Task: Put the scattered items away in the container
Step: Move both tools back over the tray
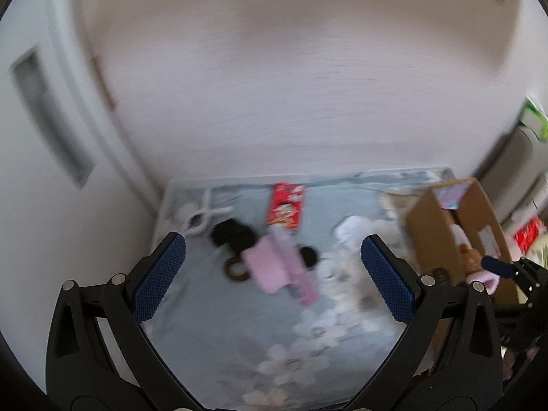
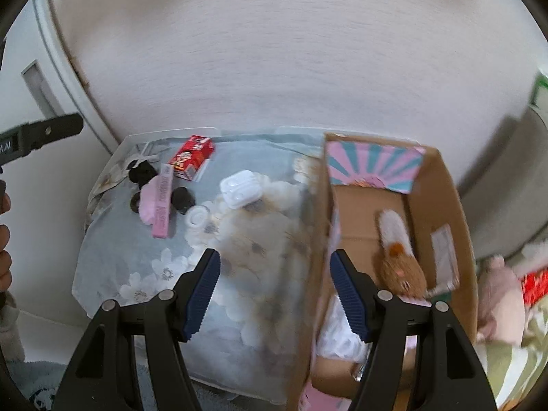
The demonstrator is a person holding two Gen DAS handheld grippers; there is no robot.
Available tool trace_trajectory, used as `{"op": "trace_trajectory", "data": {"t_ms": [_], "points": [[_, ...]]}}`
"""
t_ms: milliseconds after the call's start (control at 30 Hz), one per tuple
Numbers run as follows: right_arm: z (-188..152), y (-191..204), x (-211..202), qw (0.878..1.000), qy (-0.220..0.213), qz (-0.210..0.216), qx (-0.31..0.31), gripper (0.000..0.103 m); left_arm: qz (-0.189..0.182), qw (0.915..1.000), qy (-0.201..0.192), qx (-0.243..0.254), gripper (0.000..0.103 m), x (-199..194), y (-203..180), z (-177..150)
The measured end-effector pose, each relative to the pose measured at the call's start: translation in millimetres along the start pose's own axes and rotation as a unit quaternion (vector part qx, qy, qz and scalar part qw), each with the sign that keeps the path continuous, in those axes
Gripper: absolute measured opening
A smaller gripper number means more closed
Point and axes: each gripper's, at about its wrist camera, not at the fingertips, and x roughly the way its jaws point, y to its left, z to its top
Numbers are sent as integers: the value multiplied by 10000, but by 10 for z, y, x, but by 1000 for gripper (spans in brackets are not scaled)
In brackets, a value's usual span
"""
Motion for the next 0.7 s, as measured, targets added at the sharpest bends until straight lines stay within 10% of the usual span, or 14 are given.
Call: {"op": "trace_trajectory", "data": {"t_ms": [700], "points": [[303, 836, 737, 9900, 680, 1056, -647, 63, 67, 9896, 1013, -1018, 102, 869, 1003, -267]]}}
